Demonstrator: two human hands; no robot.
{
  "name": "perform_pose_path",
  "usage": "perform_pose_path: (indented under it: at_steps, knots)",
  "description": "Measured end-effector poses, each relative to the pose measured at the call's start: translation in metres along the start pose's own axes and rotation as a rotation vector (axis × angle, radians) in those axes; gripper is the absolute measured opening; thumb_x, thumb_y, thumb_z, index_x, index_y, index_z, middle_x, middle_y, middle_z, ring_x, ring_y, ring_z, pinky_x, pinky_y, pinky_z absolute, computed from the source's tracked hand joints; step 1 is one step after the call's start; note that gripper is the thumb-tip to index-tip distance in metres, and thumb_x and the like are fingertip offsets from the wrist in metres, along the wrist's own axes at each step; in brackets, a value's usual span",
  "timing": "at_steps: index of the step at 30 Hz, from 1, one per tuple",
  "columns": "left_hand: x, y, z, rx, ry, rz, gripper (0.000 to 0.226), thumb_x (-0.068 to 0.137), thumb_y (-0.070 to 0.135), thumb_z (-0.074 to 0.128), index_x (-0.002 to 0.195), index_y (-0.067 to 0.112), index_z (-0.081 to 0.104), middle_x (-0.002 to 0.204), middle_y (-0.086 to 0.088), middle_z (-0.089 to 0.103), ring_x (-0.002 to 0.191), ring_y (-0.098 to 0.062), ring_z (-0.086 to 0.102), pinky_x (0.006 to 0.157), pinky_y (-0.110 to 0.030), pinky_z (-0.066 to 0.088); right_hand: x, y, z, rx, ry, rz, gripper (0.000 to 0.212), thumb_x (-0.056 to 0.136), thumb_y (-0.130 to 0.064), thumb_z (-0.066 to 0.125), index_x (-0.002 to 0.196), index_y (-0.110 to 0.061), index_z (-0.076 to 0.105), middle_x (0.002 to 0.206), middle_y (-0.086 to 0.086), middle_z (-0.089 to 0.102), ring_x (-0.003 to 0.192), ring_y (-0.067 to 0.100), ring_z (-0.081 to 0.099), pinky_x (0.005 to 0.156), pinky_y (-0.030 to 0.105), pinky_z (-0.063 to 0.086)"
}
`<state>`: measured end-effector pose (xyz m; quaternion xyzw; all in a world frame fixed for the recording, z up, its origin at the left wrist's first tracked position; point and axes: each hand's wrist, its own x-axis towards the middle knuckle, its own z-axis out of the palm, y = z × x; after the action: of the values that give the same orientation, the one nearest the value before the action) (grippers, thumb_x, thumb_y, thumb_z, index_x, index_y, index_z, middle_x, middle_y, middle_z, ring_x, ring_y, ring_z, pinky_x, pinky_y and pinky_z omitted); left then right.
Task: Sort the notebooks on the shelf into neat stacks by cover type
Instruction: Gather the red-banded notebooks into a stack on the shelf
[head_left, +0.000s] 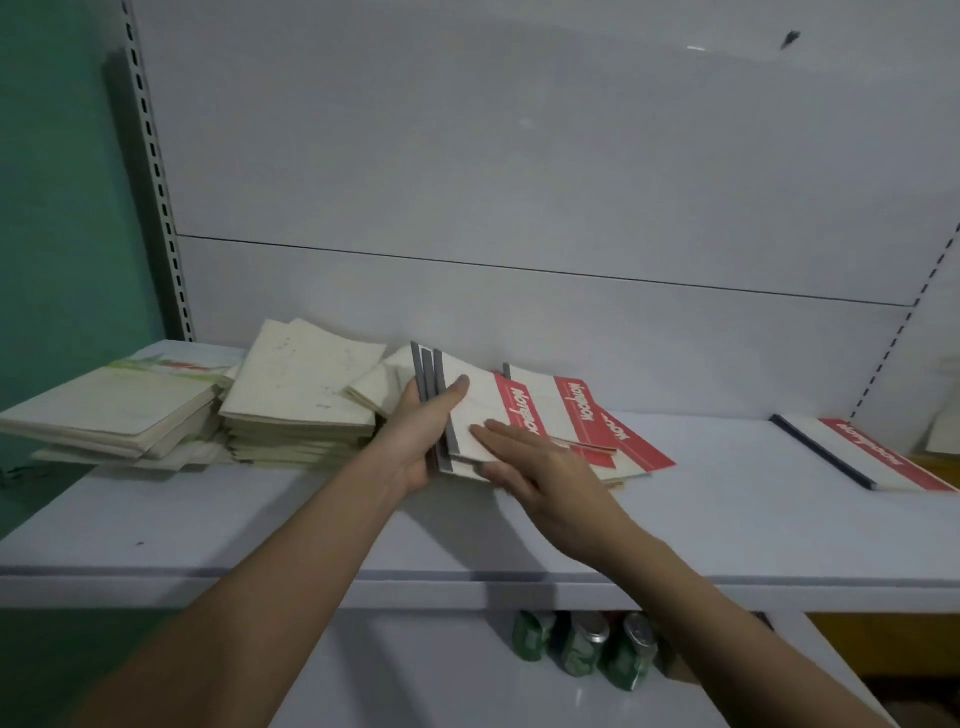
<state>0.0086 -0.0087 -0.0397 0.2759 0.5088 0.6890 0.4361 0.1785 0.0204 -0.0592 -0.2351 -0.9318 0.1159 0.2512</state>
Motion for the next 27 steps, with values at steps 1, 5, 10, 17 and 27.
perform_pose_path:
  at_steps: [1, 5, 10, 17, 27]
  knots:
    - [-0.002, -0.002, 0.002, 0.010, 0.004, 0.014, 0.030, 0.094, 0.010, 0.060, 0.122, 0.019, 0.053, 0.107, -0.012, 0.070, 0.087, -0.026, 0.070, 0.064, -0.037, 0.059, -0.003, 0.001, -0.002, 0.037, -0.018, 0.006, 0.051, 0.096, -0.055, 0.037, 0.142, -0.035, 0.044, 0.150, -0.011, 0.040, 0.137, 0.004, 0.034, 0.108, 0.020, 0.028]
    - [-0.010, -0.007, 0.015, 0.013, 0.025, 0.055, 0.046, 0.089, -0.008, 0.057, 0.128, 0.014, 0.047, 0.118, -0.014, 0.065, 0.101, -0.030, 0.066, 0.080, -0.044, 0.057, -0.013, 0.003, -0.030, 0.226, 0.076, 0.163, 0.044, 0.099, -0.046, 0.042, 0.138, -0.029, 0.050, 0.145, -0.012, 0.046, 0.130, 0.001, 0.039, 0.102, 0.021, 0.029]
    - [-0.020, -0.016, 0.057, 0.025, 0.040, 0.002, 0.047, 0.089, 0.000, 0.061, 0.132, 0.007, 0.044, 0.119, -0.015, 0.065, 0.097, -0.030, 0.068, 0.059, -0.036, 0.059, -0.036, 0.030, -0.071, 0.580, 0.183, 0.508, 0.048, 0.098, -0.029, 0.054, 0.141, -0.019, 0.037, 0.117, -0.010, 0.057, 0.091, 0.005, 0.062, 0.069, 0.018, 0.051]
    - [-0.051, -0.065, 0.170, 0.054, 0.032, -0.056, 0.047, 0.086, 0.002, 0.058, 0.131, 0.007, 0.046, 0.115, -0.015, 0.066, 0.094, -0.028, 0.069, 0.055, -0.031, 0.056, -0.117, 0.109, -0.122, 0.989, 0.183, 0.722, 0.054, 0.095, -0.009, 0.057, 0.144, -0.007, 0.034, 0.111, 0.006, 0.065, 0.092, 0.022, 0.070, 0.069, 0.030, 0.059]
    - [-0.082, -0.139, 0.335, 0.212, -0.155, -0.155, 0.044, 0.090, -0.004, 0.054, 0.130, 0.014, 0.049, 0.119, -0.011, 0.065, 0.106, -0.028, 0.062, 0.077, -0.039, 0.056, -0.223, 0.247, -0.195, 0.822, 0.304, 0.836, 0.058, 0.095, -0.013, 0.059, 0.146, -0.014, 0.033, 0.111, -0.002, 0.061, 0.092, 0.016, 0.067, 0.060, 0.023, 0.057]
